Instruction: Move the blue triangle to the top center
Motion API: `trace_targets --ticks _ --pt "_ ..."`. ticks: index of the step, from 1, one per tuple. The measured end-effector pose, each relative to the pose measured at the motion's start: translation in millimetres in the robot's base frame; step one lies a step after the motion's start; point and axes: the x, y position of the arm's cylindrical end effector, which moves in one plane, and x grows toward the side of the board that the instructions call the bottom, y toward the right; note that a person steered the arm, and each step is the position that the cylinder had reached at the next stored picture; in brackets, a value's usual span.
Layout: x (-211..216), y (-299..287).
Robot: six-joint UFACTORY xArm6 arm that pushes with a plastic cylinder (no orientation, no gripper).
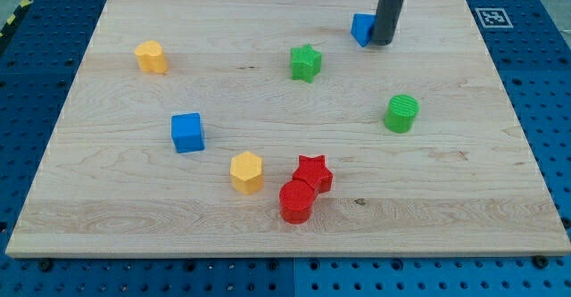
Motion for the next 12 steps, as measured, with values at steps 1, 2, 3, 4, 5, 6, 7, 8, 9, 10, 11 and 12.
trace_targets --ticks 1,2,3,4,5,6,7,8,9,10,11,12 --pt "-28 -6" --pt "-42 -7" --pt "-34 -7" --pt "-18 -7" --pt "-18 -8" --pt "-21 -25" --pt "-30 -46" --pt "-36 -64" --pt "-36 -89" --pt "-36 -116" --pt "-36 -120" --pt "-36 -127"
